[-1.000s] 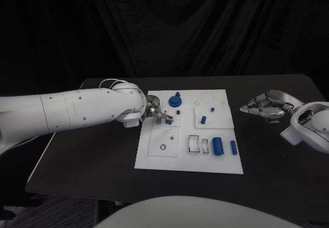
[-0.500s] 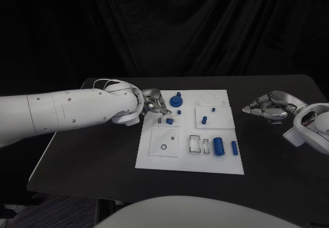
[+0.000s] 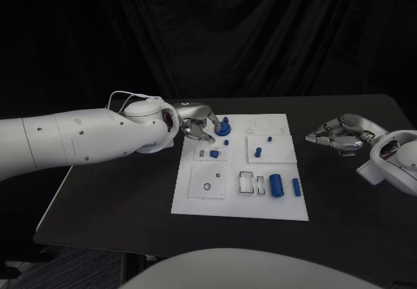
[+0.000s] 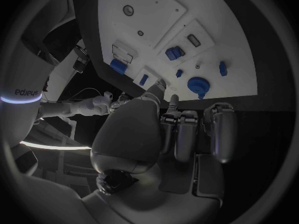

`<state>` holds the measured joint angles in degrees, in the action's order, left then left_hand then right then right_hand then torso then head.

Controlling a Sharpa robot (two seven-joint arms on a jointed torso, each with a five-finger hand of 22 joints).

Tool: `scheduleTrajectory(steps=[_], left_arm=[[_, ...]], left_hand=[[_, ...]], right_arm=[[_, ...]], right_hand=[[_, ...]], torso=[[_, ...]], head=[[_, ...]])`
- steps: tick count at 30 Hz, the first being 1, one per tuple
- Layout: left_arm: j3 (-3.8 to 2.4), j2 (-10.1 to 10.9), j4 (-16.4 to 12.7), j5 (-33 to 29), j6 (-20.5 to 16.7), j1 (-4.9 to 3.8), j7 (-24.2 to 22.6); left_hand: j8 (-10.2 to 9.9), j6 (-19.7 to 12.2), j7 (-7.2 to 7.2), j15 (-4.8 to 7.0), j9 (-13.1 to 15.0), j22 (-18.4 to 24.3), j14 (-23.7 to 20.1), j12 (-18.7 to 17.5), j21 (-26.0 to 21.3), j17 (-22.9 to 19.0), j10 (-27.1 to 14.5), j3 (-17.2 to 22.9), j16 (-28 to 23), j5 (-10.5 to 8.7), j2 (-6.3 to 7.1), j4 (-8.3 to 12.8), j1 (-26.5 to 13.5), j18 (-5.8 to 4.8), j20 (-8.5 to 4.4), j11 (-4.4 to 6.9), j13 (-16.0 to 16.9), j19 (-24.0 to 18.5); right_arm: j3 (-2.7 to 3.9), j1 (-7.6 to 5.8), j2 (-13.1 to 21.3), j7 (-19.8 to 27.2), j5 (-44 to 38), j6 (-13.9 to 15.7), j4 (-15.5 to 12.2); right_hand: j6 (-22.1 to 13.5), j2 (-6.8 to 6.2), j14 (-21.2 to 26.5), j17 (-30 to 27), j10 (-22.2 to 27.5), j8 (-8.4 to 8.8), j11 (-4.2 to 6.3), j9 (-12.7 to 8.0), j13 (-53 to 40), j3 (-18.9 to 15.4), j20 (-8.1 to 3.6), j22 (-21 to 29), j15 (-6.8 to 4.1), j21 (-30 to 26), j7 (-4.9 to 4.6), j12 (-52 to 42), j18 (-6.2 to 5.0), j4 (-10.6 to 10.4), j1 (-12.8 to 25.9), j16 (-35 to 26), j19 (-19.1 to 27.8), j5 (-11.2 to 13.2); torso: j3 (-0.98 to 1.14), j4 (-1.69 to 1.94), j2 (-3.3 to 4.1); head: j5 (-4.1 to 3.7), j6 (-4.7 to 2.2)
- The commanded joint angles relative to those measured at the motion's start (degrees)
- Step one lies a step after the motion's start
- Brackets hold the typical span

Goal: Assemble the parts on the task board

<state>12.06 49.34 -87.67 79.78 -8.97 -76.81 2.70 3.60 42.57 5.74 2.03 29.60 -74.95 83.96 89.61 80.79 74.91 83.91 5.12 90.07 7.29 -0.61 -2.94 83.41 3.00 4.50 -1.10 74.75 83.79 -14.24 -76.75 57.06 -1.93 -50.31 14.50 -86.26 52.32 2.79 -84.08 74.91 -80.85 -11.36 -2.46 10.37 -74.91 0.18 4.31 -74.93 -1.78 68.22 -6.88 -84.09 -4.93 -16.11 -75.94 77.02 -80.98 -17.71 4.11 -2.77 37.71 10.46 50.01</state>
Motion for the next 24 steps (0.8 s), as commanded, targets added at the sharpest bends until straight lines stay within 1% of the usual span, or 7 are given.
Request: scheduleTrajectory(steps=[1, 5, 10, 11, 16, 20, 24], left_arm=[[0.02, -0.04, 0.89, 7.06, 0.13, 1.01, -4.28], [0.02, -0.33, 1.88, 7.8, -0.7, 2.07, -4.4], [0.02, -0.75, 2.72, 8.15, -1.29, 3.44, -4.51], [0.02, -0.9, 2.92, 8.19, -1.3, 3.71, -4.5], [0.02, -1.57, 3.77, 8.29, -1.41, 4.94, -4.55], [0.02, -2.04, 4.41, 8.31, -1.52, 5.7, -4.54], [0.02, -2.65, 5.09, 8.32, -2.18, 6.47, -4.66]], left_hand=[[-0.07, -0.25, 0.29, -0.04, -1.08, -12.37, 6.04, 0.39, 0.49, 15.09, 6.09, 0.19, -0.07, 0.45, 0.73, -0.26, -0.43, -0.94, -0.08, 0.1, 15.25, 0.9], [0.0, -0.14, 0.55, -0.16, -1.89, -12.47, 6.04, 0.39, 0.89, 15.09, 6.09, 0.19, -0.07, 0.8, 1.0, -0.33, -0.57, -1.03, -0.02, -0.06, 15.25, 1.12], [0.05, 0.0, 0.64, -0.23, -2.4, -12.52, 6.04, 0.39, 1.09, 15.09, 6.09, 0.25, -0.07, 1.1, 1.1, -0.33, -0.59, -1.07, 0.03, -0.15, 15.25, 1.23], [0.06, 0.03, 0.65, -0.24, -2.44, -12.52, 6.04, 0.39, 1.1, 15.09, 6.09, 0.26, -0.07, 1.11, 1.11, -0.34, -0.6, -1.07, 0.04, -0.16, 15.25, 1.24], [0.39, 1.51, 0.89, -0.43, -3.57, -12.54, 6.04, 0.39, 1.27, 15.09, 6.09, 0.37, -0.07, 1.2, 1.16, -0.73, -1.09, -1.09, 0.21, -0.37, 15.25, 1.31], [0.39, 1.87, 0.95, -0.48, -3.97, -12.53, 6.04, 0.39, 1.28, 15.09, 6.09, 0.34, -0.07, 1.0, 1.24, -0.92, -1.35, -1.08, 0.26, -0.42, 15.25, 1.3], [0.32, 1.92, 1.01, -0.52, -4.23, -12.51, 6.04, 0.39, 1.21, 15.09, 6.09, 0.31, -0.07, 0.85, 1.24, -1.08, -1.56, -1.06, 0.3, -0.45, 15.25, 1.25]], right_arm=[[0.04, 0.26, 0.24, 0.92, 0.12, 1.34, -0.25], [0.04, 0.4, 0.43, 1.48, 0.13, 1.83, -0.43], [0.04, 0.52, 0.4, 1.98, 0.14, 2.28, -0.62], [0.04, 0.53, 0.41, 2.05, 0.14, 2.33, -0.68], [0.04, 0.56, 0.54, 2.4, 0.14, 2.66, -0.97], [0.04, 0.57, 0.7, 2.64, 0.14, 2.96, -1.12], [0.04, 0.57, 0.8, 2.72, 0.14, 3.07, -1.22]], right_hand=[[0.3, 0.07, -2.41, 4.18, 0.1, 0.09, 0.06, -0.05, -5.14, 0.24, 0.03, -2.3, 0.03, 0.23, -0.11, 0.19, -0.35, -0.07, -0.44, 0.29, 0.29, -0.21], [0.42, 0.08, -2.44, 4.24, 0.0, 0.04, 0.07, -0.03, -5.24, 0.24, 0.04, -2.36, 0.03, 0.33, -0.08, 0.12, -0.32, -0.12, -0.4, 0.36, 0.24, -0.26], [0.47, 0.09, -2.46, 4.31, -0.05, 0.01, 0.08, -0.03, -5.29, 0.25, 0.04, -2.41, 0.03, 0.39, -0.07, 0.09, -0.31, -0.12, -0.4, 0.44, 0.2, -0.29], [0.47, 0.09, -2.46, 4.31, -0.05, 0.01, 0.08, -0.03, -5.29, 0.25, 0.04, -2.41, 0.03, 0.39, -0.07, 0.09, -0.31, -0.12, -0.4, 0.44, 0.2, -0.29], [0.47, 0.09, -2.46, 4.31, -0.05, 0.01, 0.08, -0.03, -5.29, 0.25, 0.04, -2.41, 0.03, 0.39, -0.07, 0.09, -0.31, -0.12, -0.4, 0.44, 0.2, -0.29], [0.59, 0.11, -2.47, 4.32, -0.09, -0.04, 0.11, -0.01, -5.33, 0.28, 0.03, -2.42, 0.01, 0.4, -0.03, 0.05, -0.3, -0.13, -0.41, 0.46, 0.18, -0.37], [0.59, 0.11, -2.47, 4.32, -0.09, -0.04, 0.11, -0.01, -5.33, 0.28, 0.03, -2.42, 0.01, 0.4, -0.03, 0.05, -0.3, -0.13, -0.41, 0.46, 0.18, -0.37]], torso=[[0.0, 0.08, -0.03], [-0.21, 0.06, 0.17], [-0.28, -0.07, 0.33], [-0.36, -0.04, 0.4], [-0.42, 0.19, 0.43], [-0.2, 0.11, 0.27], [-0.13, 0.02, 0.27]], head=[[-0.27, -0.01], [0.0, -0.01], [0.13, -0.01], [0.07, -0.01], [-0.22, -0.01], [-0.19, -0.01], [-0.21, -0.01]])
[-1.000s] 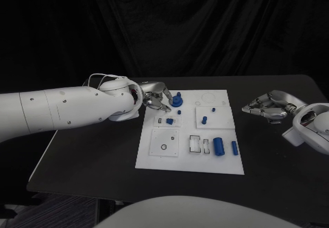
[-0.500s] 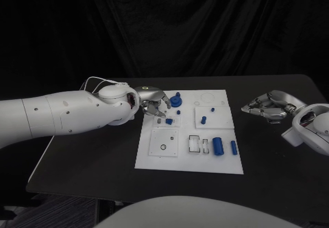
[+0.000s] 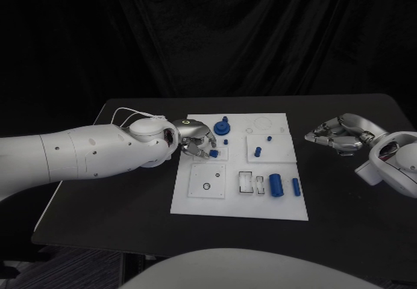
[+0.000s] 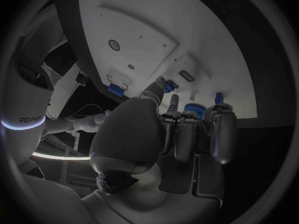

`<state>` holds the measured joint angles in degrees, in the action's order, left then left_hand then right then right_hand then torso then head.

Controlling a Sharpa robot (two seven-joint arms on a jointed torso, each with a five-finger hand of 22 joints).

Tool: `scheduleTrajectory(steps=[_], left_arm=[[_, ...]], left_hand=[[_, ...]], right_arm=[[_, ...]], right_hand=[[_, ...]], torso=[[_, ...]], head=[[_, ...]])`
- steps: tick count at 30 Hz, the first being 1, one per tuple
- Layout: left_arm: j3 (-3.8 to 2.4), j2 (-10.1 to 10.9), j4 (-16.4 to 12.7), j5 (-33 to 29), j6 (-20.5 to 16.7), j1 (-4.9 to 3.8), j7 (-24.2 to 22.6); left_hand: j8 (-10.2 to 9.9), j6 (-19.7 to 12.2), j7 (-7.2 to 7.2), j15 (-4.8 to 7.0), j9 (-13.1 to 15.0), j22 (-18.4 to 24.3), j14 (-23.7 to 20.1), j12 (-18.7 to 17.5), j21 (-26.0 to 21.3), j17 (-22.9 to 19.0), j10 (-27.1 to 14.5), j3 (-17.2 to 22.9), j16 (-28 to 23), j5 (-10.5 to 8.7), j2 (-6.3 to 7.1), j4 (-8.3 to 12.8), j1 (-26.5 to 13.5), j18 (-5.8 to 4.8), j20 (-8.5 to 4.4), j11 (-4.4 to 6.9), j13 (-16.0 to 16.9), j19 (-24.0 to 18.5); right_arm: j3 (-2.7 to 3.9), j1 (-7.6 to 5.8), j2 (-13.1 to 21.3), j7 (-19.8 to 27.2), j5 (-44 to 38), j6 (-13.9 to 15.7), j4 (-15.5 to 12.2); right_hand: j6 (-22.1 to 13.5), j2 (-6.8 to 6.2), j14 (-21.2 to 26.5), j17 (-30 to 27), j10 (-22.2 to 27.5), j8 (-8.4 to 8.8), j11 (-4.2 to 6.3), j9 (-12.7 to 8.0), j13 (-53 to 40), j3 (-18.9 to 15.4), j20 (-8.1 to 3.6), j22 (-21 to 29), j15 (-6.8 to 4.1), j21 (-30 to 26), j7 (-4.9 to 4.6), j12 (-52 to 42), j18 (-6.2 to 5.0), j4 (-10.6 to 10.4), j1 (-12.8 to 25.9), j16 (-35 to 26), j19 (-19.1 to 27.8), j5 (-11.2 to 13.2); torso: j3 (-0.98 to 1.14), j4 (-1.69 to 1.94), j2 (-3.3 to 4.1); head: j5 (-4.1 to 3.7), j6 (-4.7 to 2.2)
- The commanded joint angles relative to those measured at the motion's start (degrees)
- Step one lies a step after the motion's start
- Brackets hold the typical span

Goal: Assemble the parts on the task board

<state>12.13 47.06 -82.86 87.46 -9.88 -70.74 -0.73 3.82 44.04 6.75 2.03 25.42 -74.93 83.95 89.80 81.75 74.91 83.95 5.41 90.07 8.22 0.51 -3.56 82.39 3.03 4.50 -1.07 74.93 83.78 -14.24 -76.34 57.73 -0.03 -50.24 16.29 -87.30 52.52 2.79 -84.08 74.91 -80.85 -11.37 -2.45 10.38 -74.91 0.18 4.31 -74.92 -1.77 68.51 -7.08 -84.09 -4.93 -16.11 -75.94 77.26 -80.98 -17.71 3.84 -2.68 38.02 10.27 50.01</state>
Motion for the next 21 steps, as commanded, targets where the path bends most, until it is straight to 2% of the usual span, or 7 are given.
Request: scheduleTrajectory(steps=[1, 5, 8, 14, 21], left_arm=[[-0.05, -0.47, 0.37, 0.64, -1.41, 0.52, -1.25], [-0.05, -1.02, 0.77, 0.65, -2.39, 1.07, -1.35], [-0.05, -1.32, 0.97, 0.65, -3.11, 1.31, -1.44], [-0.05, -1.79, 1.5, 0.65, -4.45, 1.6, -1.69], [-0.05, -2.5, 2.47, 0.65, -5.47, 1.89, -2.13]], left_hand=[[0.09, 0.46, 0.01, -0.53, -0.08, -12.5, 6.05, 0.2, 0.2, 15.09, 6.05, 0.01, -0.07, -0.08, 0.12, -0.47, -0.55, -1.08, 0.3, -0.49, 15.07, 1.23], [0.16, 0.82, 0.04, -0.56, -0.39, -12.48, 6.05, 0.2, 0.14, 15.09, 6.05, 0.04, -0.07, -0.15, 0.02, -0.7, -0.79, -1.06, 0.34, -0.5, 15.07, 1.19], [0.48, 1.91, 0.01, -0.57, -0.88, -12.46, 6.05, 0.2, 0.12, 15.09, 6.05, 0.24, -0.07, 0.1, -0.07, -0.83, -0.79, -1.04, 0.38, -0.48, 15.07, 1.16], [1.31, 4.57, -0.03, -0.55, -2.08, -12.44, 6.05, 0.2, 0.13, 15.09, 6.05, 1.26, -0.07, 2.22, -0.27, -0.75, -0.19, -1.02, 0.38, -0.44, 15.07, 1.12], [3.04, 8.47, -0.45, -0.45, -2.59, -12.35, 6.05, 0.2, -0.12, 15.09, 6.05, 2.54, -0.07, 3.66, -0.9, -0.8, 0.16, -0.95, 0.35, -0.3, 15.07, 0.92]], right_arm=[[0.04, 0.16, 0.15, 0.83, 0.07, 1.28, -0.2], [0.04, 0.17, 0.24, 0.82, 0.07, 1.28, -0.28], [0.04, 0.17, 0.27, 0.82, 0.07, 1.28, -0.29], [0.04, 0.17, 0.28, 0.79, 0.07, 1.2, -0.29], [0.04, 0.17, 0.17, 0.79, 0.08, 1.1, -0.21]], right_hand=[[0.39, 0.11, -2.47, 4.32, -0.09, -0.04, 0.1, -0.02, -5.33, 0.28, 0.03, -2.43, 0.01, 0.11, 0.17, 0.05, -0.31, -0.13, -0.41, 0.23, 0.18, -0.38], [0.39, 0.11, -2.47, 4.32, -0.09, -0.04, 0.1, -0.02, -5.33, 0.28, 0.03, -2.43, 0.01, 0.11, 0.17, 0.05, -0.31, -0.13, -0.41, 0.23, 0.18, -0.38], [0.39, 0.11, -2.47, 4.32, -0.09, -0.04, 0.1, -0.02, -5.33, 0.28, 0.03, -2.43, 0.01, 0.11, 0.17, 0.05, -0.31, -0.13, -0.41, 0.23, 0.18, -0.38], [0.39, 0.11, -2.47, 4.32, -0.09, -0.04, 0.1, -0.02, -5.33, 0.28, 0.03, -2.43, 0.01, 0.11, 0.17, 0.05, -0.31, -0.13, -0.41, 0.23, 0.18, -0.38], [0.54, 0.11, -2.46, 4.26, -0.03, -0.1, 0.14, -0.01, -5.25, 0.31, 0.02, -2.46, -0.01, 0.12, 0.22, 0.09, -0.3, -0.14, -0.42, 0.16, 0.15, -0.47]], torso=[[0.12, -0.07, -0.05], [0.09, -0.01, 0.0], [0.14, -0.11, -0.07], [0.12, -0.06, -0.12], [0.1, -0.09, -0.1]], head=[[-0.05, -0.01], [-0.09, -0.01], [0.02, -0.01], [0.0, -0.01], [0.12, -0.01]])
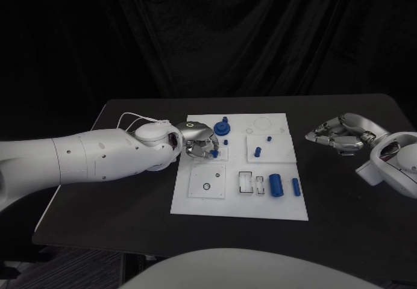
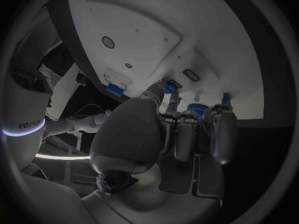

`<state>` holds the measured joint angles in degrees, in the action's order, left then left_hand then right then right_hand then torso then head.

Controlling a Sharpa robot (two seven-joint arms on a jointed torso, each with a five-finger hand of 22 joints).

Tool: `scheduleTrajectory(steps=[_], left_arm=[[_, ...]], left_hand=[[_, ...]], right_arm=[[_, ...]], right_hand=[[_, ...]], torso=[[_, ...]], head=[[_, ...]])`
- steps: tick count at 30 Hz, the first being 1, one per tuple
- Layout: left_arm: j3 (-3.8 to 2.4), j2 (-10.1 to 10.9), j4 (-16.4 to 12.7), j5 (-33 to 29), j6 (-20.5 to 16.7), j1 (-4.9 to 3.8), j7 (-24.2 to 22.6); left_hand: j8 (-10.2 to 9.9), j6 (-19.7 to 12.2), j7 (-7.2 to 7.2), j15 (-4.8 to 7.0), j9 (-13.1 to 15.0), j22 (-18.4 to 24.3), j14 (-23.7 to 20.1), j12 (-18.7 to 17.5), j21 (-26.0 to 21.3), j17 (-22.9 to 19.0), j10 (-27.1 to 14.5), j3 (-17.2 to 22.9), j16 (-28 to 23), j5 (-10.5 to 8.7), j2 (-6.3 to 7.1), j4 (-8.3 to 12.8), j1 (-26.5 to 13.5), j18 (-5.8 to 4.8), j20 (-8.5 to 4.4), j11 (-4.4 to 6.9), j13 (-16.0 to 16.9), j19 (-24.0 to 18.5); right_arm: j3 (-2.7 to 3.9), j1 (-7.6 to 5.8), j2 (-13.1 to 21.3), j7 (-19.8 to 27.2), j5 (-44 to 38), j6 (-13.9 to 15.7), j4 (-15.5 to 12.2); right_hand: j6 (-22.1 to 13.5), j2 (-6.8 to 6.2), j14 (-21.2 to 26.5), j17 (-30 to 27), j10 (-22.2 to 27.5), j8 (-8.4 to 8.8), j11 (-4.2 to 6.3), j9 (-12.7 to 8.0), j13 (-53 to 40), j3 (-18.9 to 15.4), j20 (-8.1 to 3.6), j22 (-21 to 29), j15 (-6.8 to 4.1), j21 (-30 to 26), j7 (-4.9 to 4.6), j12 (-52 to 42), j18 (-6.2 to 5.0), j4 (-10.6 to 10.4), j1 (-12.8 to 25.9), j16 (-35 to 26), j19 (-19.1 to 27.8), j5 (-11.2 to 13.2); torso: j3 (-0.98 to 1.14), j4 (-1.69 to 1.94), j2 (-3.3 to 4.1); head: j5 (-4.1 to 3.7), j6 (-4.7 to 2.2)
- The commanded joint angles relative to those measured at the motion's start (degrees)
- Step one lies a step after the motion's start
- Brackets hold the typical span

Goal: Assemble the parts on the task board

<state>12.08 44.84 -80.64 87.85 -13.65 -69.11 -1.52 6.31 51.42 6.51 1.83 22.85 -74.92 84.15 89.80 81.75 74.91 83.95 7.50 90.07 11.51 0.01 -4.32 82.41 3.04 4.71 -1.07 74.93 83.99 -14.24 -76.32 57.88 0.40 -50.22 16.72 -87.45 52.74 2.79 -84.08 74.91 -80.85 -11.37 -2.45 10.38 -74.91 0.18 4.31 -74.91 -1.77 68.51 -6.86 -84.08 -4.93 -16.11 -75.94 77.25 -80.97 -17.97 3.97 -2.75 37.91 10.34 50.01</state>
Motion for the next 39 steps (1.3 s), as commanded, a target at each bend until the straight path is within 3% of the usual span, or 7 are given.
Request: scheduleTrajectory(steps=[1, 10, 17, 22, 26, 30, 39], left_arm=[[0.0, -0.35, 0.35, 0.26, -1.86, 0.33, -1.43], [0.0, -0.6, 0.72, 0.26, -2.86, 1.0, -2.72], [0.0, 0.07, 0.01, -1.27, -5.88, 1.19, -5.2], [-0.01, 1.29, -1.51, -9.49, -11.32, 1.24, -10.19], [-0.01, 2.33, -2.85, -22.93, -15.35, 1.24, -16.9], [-0.01, 2.95, -3.86, -32.21, -17.71, 1.24, -22.06], [-0.01, 3.97, -6.73, -39.12, -21.24, 1.24, -27.93]], left_hand=[[1.09, 2.22, -0.34, -0.21, 0.03, -12.34, 5.85, 0.2, -0.15, 15.09, 6.05, 0.68, -0.07, 0.55, -0.55, -0.05, 0.15, -0.95, 0.11, -0.27, 15.07, 0.68], [3.28, 6.93, -1.27, 0.06, 0.63, -12.37, 5.85, 0.2, -0.04, 15.09, 6.05, 2.04, -0.07, 4.19, -0.88, 0.96, 0.97, -0.97, -0.14, 0.0, 15.07, 0.72], [3.36, 7.21, -1.29, 0.07, 0.66, -12.44, 5.85, 0.2, 0.19, 15.09, 6.05, 2.07, -0.07, 4.39, -0.83, 0.99, 0.9, -1.02, -0.16, 0.0, 15.07, 0.86], [3.43, 7.68, -1.31, 0.12, 0.68, -12.5, 5.85, 0.2, 0.37, 15.09, 6.05, 2.15, -0.07, 5.26, -0.57, 1.09, 0.8, -1.07, -0.21, 0.08, 15.07, 0.98], [3.03, 7.7, -1.15, 0.3, 0.49, -12.45, 5.85, 0.2, 0.24, 15.09, 6.05, 2.63, -0.07, 7.8, -0.21, 1.3, 0.67, -1.03, -0.38, 0.23, 15.07, 0.9], [2.8, 7.49, -1.05, 0.27, 0.39, -12.35, 5.85, 0.2, -0.05, 15.09, 6.05, 2.82, -0.07, 8.33, -0.24, 1.28, 0.61, -0.96, -0.39, 0.17, 15.07, 0.71], [2.42, 7.2, -0.89, 0.1, 0.23, -11.97, 5.85, 0.2, -1.21, 15.09, 6.05, 2.89, -0.07, 9.63, -0.4, 0.8, 0.21, -0.69, -0.29, -0.03, 15.07, -0.07]], right_arm=[[0.04, 0.16, 0.0, 0.36, 0.06, 0.66, -0.05], [0.04, 0.18, 0.02, 0.41, 0.06, 0.67, -0.04], [0.04, 0.19, 0.16, 0.65, 0.11, 0.84, -0.11], [0.04, 0.26, 0.43, 2.36, 0.72, 2.25, -0.39], [0.04, 0.33, 0.69, 6.05, 2.57, 5.13, -1.22], [0.05, 0.34, 0.91, 9.33, 4.26, 7.36, -2.62], [0.07, -0.27, 0.96, 11.83, 10.22, 8.28, -7.62]], right_hand=[[0.31, 0.11, -2.46, 4.25, -0.03, -0.1, 0.14, -0.01, -5.25, 0.31, 0.02, -2.46, -0.01, 0.12, -0.01, 0.09, -0.3, -0.14, -0.42, 0.17, 0.15, -0.21], [0.31, 0.11, -2.46, 4.25, -0.03, -0.1, 0.14, -0.01, -5.25, 0.31, 0.02, -2.46, -0.01, 0.12, -0.01, 0.09, -0.3, -0.14, -0.42, 0.17, 0.15, -0.21], [0.31, 0.11, -2.46, 4.25, -0.03, -0.1, 0.14, -0.01, -5.25, 0.31, 0.02, -2.46, -0.01, 0.12, -0.01, 0.09, -0.3, -0.14, -0.42, 0.17, 0.15, -0.21], [0.38, 0.13, -2.49, 4.31, -0.09, -0.12, 0.17, -0.02, -5.32, 0.36, 0.0, -2.48, -0.04, 0.12, 0.02, 0.04, -0.3, -0.14, -0.45, 0.24, 0.13, -0.29], [0.48, -0.05, -2.61, 4.57, -0.3, -0.07, 0.3, -0.15, -5.53, 1.01, -0.13, -2.75, -0.17, 0.4, 0.12, -0.13, -0.22, 0.25, -1.47, 0.59, -0.13, -2.8], [0.68, -0.45, -2.83, 5.06, -0.62, -0.07, 0.42, -0.24, -5.84, 1.89, -0.25, -3.29, -0.29, 1.15, 0.22, -0.35, -0.03, 0.93, -2.91, 1.2, -0.58, -5.04], [0.8, -0.74, -3.12, 5.75, -1.34, -0.07, 0.5, -0.29, -6.56, 2.32, -0.33, -3.87, -0.38, 2.05, 0.27, -0.82, 0.18, 1.31, -3.58, 2.04, -1.05, -5.53]], torso=[[-0.03, -0.02, 0.0], [-0.03, -0.03, -0.05], [-0.03, -0.01, -0.05], [-0.06, -0.04, -0.06], [-0.07, -0.02, -0.11], [-0.14, 0.01, -0.11], [-0.25, 0.16, -0.14]], head=[[0.02, -0.01], [-0.03, -0.01], [-0.2, -0.01], [-0.33, -0.01], [-0.42, -0.01], [-0.53, -0.01], [-1.08, -0.01]])
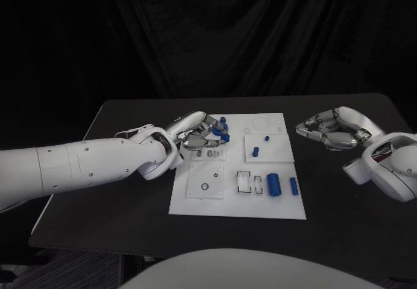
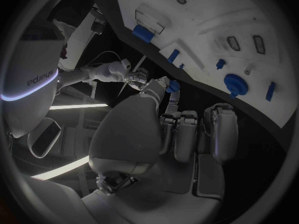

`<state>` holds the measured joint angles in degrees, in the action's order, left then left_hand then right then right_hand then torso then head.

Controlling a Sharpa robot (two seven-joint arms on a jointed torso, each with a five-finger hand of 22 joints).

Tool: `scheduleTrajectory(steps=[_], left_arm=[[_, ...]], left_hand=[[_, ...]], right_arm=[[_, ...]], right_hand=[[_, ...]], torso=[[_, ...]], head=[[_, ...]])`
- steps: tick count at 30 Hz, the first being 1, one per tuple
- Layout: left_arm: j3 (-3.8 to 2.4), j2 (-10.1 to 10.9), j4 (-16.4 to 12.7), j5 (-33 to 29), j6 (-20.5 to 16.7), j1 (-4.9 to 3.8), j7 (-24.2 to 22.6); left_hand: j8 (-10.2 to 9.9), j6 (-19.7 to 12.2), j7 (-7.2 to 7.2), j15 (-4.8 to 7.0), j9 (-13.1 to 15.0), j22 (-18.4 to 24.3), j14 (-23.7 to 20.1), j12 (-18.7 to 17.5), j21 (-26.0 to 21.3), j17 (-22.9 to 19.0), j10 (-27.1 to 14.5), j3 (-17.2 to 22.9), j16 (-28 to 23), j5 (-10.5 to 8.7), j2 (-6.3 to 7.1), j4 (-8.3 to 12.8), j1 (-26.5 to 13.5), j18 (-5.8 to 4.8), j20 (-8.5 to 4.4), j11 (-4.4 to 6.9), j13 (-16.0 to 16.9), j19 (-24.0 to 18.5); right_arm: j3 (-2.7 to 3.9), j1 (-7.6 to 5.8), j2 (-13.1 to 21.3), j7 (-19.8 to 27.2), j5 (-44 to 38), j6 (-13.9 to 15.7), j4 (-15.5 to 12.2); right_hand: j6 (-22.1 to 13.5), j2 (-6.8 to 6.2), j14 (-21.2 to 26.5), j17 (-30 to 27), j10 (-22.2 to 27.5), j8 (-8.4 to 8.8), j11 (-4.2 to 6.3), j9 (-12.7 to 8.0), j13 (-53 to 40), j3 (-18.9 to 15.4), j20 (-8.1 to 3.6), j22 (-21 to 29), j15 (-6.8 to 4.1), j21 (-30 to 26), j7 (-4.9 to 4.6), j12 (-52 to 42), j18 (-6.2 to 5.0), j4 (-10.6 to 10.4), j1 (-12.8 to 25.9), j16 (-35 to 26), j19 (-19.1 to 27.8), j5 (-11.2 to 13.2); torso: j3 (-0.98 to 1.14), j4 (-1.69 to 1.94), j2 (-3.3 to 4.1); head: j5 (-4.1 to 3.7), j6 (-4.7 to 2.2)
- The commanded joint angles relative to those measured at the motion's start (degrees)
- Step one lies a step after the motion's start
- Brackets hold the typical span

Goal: Assemble the parts on the task board

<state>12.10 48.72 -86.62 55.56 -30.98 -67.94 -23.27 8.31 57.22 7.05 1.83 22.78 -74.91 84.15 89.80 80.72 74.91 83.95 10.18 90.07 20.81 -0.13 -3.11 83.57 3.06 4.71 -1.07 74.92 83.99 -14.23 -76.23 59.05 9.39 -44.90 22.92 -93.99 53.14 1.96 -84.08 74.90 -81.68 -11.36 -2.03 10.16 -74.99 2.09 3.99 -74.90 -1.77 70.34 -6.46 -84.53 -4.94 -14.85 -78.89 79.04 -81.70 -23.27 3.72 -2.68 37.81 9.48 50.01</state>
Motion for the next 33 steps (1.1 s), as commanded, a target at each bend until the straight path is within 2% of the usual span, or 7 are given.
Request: scheduleTrajectory(steps=[1, 10, 15, 20, 26, 30, 33], left_arm=[[-0.03, 0.11, -0.97, -7.01, -4.09, 0.06, -6.62], [-0.03, -0.42, -2.35, -7.69, -5.0, 0.06, -11.9], [-0.03, -0.67, -3.01, -9.97, -4.74, 0.06, -15.28], [-0.03, -0.7, -3.45, -14.14, -3.49, 0.06, -18.21], [-0.03, -1.01, -3.67, -22.58, -0.21, 0.06, -23.42], [-0.03, -1.23, -3.94, -28.05, 2.69, 0.06, -25.41], [-0.03, -1.28, -4.32, -31.57, 4.85, 0.06, -26.17]], left_hand=[[0.38, 1.36, -1.42, 0.09, 0.28, -11.96, 5.85, 0.2, -0.24, 15.09, 6.05, 0.18, -0.07, 0.38, -0.25, -0.47, -0.98, -0.69, -0.28, -0.04, 15.08, -0.11], [0.28, 1.34, -1.38, 0.04, 0.25, -11.95, 5.85, 0.2, -0.28, 15.09, 6.05, 0.25, -0.07, 0.6, -0.45, -0.62, -0.79, -0.68, -0.23, -0.08, 15.08, -0.16], [0.17, 1.32, -1.38, -0.01, 0.23, -12.0, 5.85, 0.2, -0.16, 15.09, 6.05, -0.12, -0.07, -0.18, -0.5, -1.23, -1.11, -0.72, -0.16, -0.1, 15.08, -0.11], [0.16, 1.41, -1.44, -0.02, 0.24, -12.01, 5.85, 0.2, -0.14, 15.09, 6.05, -0.42, -0.07, 0.18, -0.52, -1.62, -1.21, -0.72, -0.15, -0.06, 15.08, -0.12], [-0.03, 1.4, -1.51, 0.0, 0.22, -12.04, 5.85, 0.2, -0.1, 15.09, 6.05, -1.65, -0.07, 2.44, -0.52, -2.99, -0.94, -0.74, -0.14, 0.0, 15.08, -0.19], [-0.2, 1.21, -1.45, -0.02, 0.16, -12.04, 5.85, 0.2, -0.1, 15.09, 6.05, -2.17, -0.07, 2.92, -0.51, -3.53, -0.88, -0.74, -0.13, -0.04, 15.08, -0.22], [-0.37, 1.03, -1.4, -0.06, 0.1, -12.02, 5.85, 0.2, -0.14, 15.09, 6.05, -2.65, -0.07, 2.71, -0.54, -4.04, -0.83, -0.73, -0.1, -0.08, 15.08, -0.27]], right_arm=[[0.06, -0.5, -0.4, 2.78, 5.61, 1.79, -1.43], [0.07, -1.3, -3.8, 2.87, 11.15, -2.82, -2.56], [0.07, -1.13, -5.5, 4.12, 15.23, -7.9, -1.86], [0.07, -0.96, -6.3, 5.44, 21.22, -16.51, -0.59], [0.07, -0.64, -7.31, 3.2, 35.01, -33.81, 2.18], [0.07, -0.37, -7.72, 1.34, 40.68, -40.9, 3.32], [0.06, -0.21, -7.92, 0.43, 43.29, -45.07, 3.81]], right_hand=[[0.34, 0.07, -3.15, 5.79, -0.59, -0.03, 0.07, -0.1, -6.55, 0.42, -0.02, -3.9, -0.38, 0.25, -0.16, -0.43, 0.19, 0.03, -0.61, 0.3, -0.34, -0.18], [-0.01, 0.27, -3.67, 6.98, -1.85, 0.24, -0.01, -0.29, -7.78, 0.74, -0.06, -4.94, -0.36, 1.9, -0.26, -1.3, 0.57, -0.29, -0.29, 1.77, -1.2, 0.81], [-1.26, 0.38, -3.59, 6.82, -1.68, 0.88, -0.31, -0.61, -7.65, 1.56, 0.04, -5.0, -0.15, 1.79, -0.66, -1.27, 0.55, 0.52, -1.27, 1.61, -1.19, 0.83], [-3.78, 0.74, -3.92, 8.03, -2.28, 2.13, -1.13, -1.25, -8.34, 1.44, 0.56, -6.25, 0.54, 3.71, -1.54, -1.78, 1.03, -0.39, -0.04, 3.06, -1.92, 4.0], [-8.56, 1.43, -4.07, 8.99, -2.4, 3.37, -1.16, -2.55, -8.56, 0.9, 1.06, -7.35, 0.75, 5.15, -2.07, -2.09, 1.25, -1.36, 1.3, 4.25, -2.16, 6.69], [-10.37, 1.49, -3.96, 9.06, -2.25, 2.94, -0.55, -2.95, -8.48, 0.5, 0.77, -7.49, 0.33, 5.13, -1.81, -2.1, 1.19, -1.32, 1.55, 4.37, -1.85, 6.28], [-12.87, 1.59, -3.84, 9.14, -1.83, 2.27, 0.05, -3.42, -8.12, -0.24, 0.32, -7.25, -0.16, 4.34, -1.21, -1.95, 0.96, -1.26, 1.6, 4.51, -1.06, 4.63]], torso=[[0.09, 0.04, -0.03], [-0.21, 0.28, 0.14], [-0.38, 0.44, 0.22], [-0.49, 0.7, 0.43], [-0.38, 0.66, 0.6], [-0.64, 0.8, 0.72], [-0.75, 0.84, 0.79]], head=[[-0.26, -0.01], [-1.1, -0.01], [-1.8, -0.01], [-2.59, -0.01], [-2.91, -0.01], [-3.24, -0.03], [-3.44, -0.68]])
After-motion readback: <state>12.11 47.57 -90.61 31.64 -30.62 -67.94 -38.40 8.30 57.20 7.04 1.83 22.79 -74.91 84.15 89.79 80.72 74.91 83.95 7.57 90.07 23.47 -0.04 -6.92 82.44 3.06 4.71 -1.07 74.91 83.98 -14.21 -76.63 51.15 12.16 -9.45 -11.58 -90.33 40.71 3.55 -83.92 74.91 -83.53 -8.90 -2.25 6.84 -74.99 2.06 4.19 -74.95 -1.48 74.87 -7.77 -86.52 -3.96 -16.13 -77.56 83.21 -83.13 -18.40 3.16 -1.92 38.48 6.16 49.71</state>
